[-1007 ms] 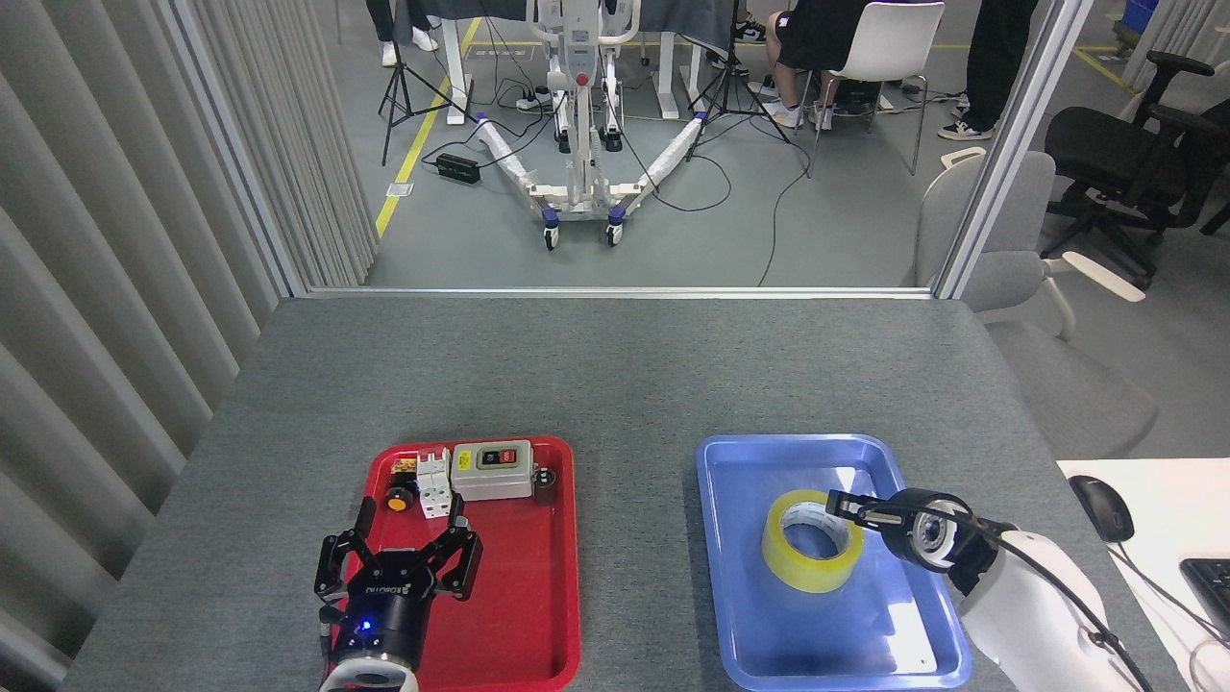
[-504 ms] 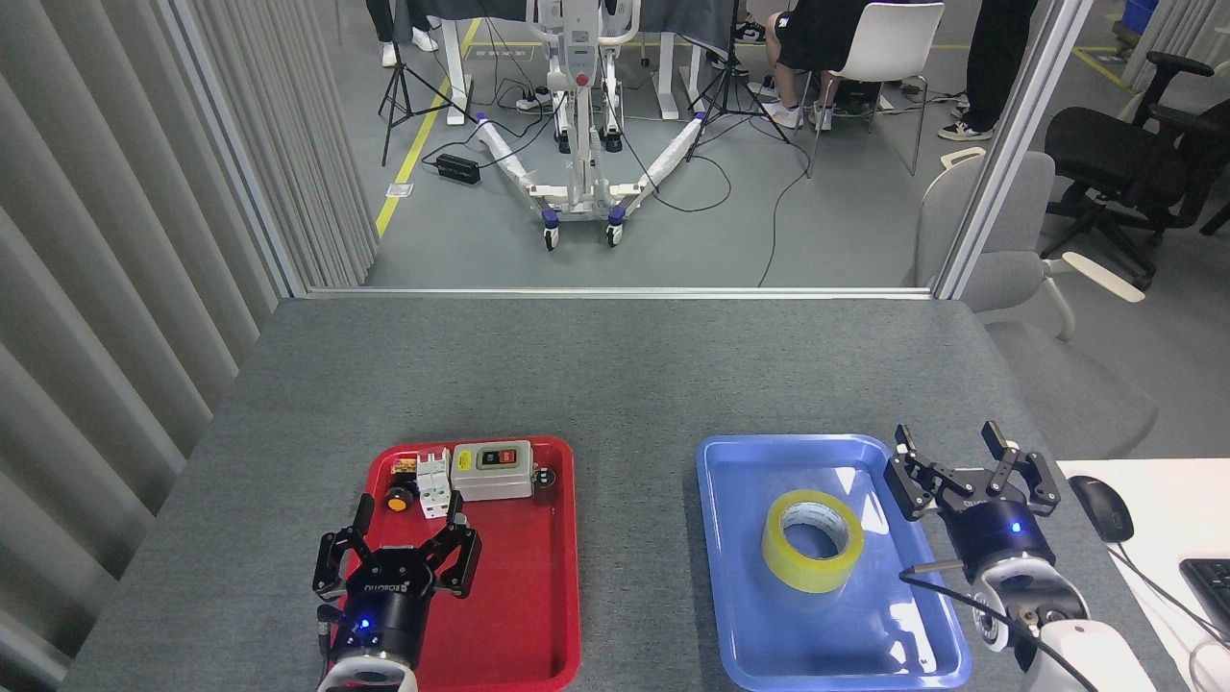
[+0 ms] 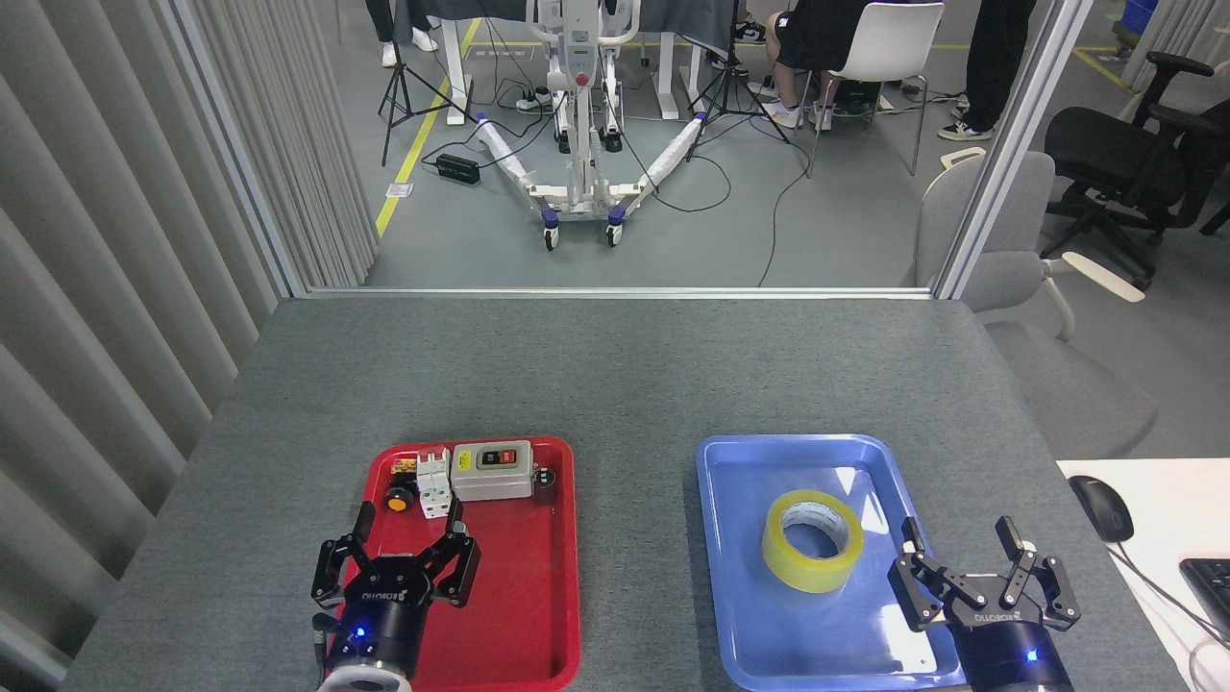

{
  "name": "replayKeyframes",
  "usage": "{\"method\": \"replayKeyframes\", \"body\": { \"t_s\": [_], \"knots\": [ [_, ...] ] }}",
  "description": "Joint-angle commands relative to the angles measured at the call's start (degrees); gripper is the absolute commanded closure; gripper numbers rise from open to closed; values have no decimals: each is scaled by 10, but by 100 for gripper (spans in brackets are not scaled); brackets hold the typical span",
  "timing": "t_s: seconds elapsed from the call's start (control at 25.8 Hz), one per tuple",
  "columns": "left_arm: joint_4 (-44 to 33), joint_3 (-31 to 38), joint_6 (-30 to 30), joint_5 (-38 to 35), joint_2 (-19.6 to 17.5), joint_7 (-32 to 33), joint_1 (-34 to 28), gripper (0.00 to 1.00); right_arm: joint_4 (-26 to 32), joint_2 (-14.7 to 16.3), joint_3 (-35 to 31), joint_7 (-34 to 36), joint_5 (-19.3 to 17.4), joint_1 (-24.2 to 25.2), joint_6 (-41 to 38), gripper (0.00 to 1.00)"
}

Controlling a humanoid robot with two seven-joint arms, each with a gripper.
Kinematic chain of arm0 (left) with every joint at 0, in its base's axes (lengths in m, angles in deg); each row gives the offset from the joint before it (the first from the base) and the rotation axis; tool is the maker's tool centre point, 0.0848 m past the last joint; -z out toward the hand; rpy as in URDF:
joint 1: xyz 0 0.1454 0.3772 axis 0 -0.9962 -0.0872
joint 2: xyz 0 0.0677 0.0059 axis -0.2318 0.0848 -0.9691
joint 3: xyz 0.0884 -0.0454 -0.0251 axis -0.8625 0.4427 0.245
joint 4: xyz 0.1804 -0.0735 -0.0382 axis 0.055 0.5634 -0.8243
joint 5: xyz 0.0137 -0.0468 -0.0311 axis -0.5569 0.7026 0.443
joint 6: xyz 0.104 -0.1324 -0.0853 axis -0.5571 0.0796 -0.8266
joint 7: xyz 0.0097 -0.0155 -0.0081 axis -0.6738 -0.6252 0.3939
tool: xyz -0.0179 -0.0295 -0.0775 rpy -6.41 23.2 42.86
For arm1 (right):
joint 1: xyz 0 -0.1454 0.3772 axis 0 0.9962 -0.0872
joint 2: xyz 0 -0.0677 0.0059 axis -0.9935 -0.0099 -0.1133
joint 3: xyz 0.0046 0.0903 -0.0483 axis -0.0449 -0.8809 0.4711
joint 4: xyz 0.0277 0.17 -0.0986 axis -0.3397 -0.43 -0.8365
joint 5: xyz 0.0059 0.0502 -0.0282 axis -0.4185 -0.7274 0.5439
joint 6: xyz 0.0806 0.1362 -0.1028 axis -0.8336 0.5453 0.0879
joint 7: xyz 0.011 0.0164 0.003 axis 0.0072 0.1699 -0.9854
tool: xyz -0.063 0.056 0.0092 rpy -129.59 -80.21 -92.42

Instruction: Place and move tape with both arms

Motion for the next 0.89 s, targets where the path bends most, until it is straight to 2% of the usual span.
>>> {"method": "replayKeyframes", "body": {
  "t_s": [0.0, 0.15, 0.35, 0.62, 0.85],
  "knots": [
    [-3, 1, -39, 21, -3, 6, -1, 0, 8, -2, 0, 6, 0, 13, -4, 1],
    [-12, 2, -41, 22, -2, 15, 5, 0, 14, 1, -2, 6, 0, 20, -2, 1],
    [-33, 2, -48, 23, -2, 89, 4, 0, 13, -3, 3, 5, -2, 20, -6, 1],
    [-45, 5, -58, 22, -2, 86, 4, 0, 13, -3, 2, 5, -5, 19, -6, 1],
    [-44, 6, -51, 22, -1, 57, 2, 0, 13, -4, 1, 5, -5, 18, -6, 1]
  ]
}}
